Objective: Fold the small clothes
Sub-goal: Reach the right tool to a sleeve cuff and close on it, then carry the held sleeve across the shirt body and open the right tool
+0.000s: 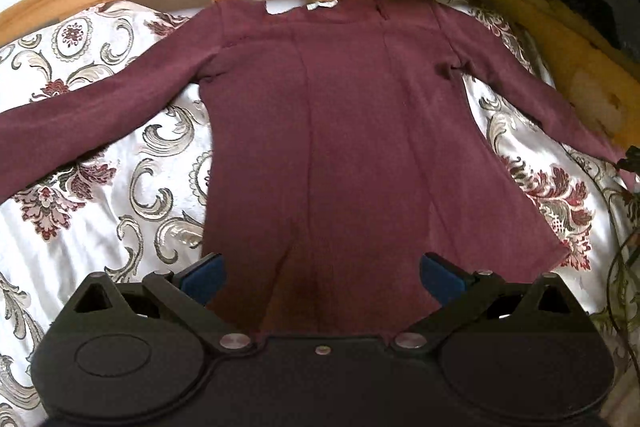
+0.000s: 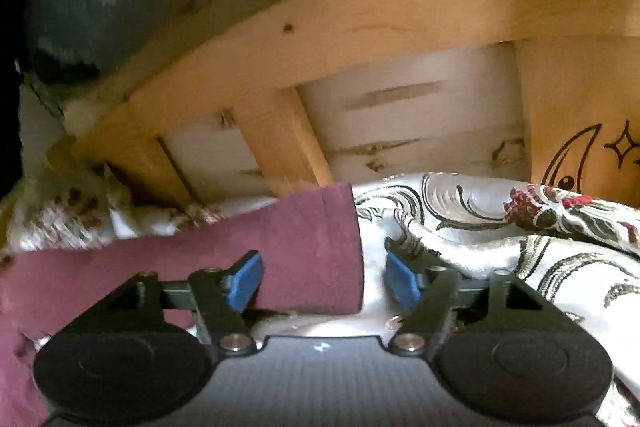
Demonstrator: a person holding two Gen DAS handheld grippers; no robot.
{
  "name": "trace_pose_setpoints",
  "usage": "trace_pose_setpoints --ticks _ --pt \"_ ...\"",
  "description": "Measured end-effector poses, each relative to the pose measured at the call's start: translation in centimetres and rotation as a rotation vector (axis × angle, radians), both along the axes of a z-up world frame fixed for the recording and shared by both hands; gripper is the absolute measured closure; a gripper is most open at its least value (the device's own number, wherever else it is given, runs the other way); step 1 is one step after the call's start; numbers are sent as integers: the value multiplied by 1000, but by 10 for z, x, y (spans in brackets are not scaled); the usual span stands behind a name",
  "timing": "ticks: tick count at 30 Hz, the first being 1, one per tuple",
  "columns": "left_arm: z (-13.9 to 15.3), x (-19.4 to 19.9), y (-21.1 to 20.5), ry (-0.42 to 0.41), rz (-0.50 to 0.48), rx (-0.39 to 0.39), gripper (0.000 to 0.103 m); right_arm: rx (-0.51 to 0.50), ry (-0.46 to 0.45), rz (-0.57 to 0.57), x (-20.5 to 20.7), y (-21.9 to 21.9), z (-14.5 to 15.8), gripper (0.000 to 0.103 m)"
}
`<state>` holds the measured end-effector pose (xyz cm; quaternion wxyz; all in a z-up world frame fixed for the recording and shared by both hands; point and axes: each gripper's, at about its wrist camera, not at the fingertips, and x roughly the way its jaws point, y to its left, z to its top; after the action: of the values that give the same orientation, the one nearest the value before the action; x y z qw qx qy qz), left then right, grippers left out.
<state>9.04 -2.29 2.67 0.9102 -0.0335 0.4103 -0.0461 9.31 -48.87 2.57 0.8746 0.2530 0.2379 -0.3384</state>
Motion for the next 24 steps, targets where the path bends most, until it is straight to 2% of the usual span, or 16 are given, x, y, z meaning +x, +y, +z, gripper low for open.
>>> trace_pose_setpoints --ticks 2,4,10,12,16,20,24 --pt "-1 0 -3 1 -7 8 1 8 11 3 4 -2 -3 52" --pt "-1 -1 -4 0 -12 14 1 25 -2 2 3 -4 -5 71" --pt "2 -3 -7 -13 -20 25 1 -2 -73 18 -4 0 1 95" --pt "4 -5 -7 -25 -21 29 1 -74 -99 54 -6 11 11 95" --pt "9 -8 -5 -57 -24 27 1 -301 -148 189 -2 50 37 96" --pt "10 -7 1 -62 -19 3 1 -491 -199 401 11 111 60 96" --pt "8 -8 12 -53 1 -25 1 -662 -235 647 22 185 67 96"
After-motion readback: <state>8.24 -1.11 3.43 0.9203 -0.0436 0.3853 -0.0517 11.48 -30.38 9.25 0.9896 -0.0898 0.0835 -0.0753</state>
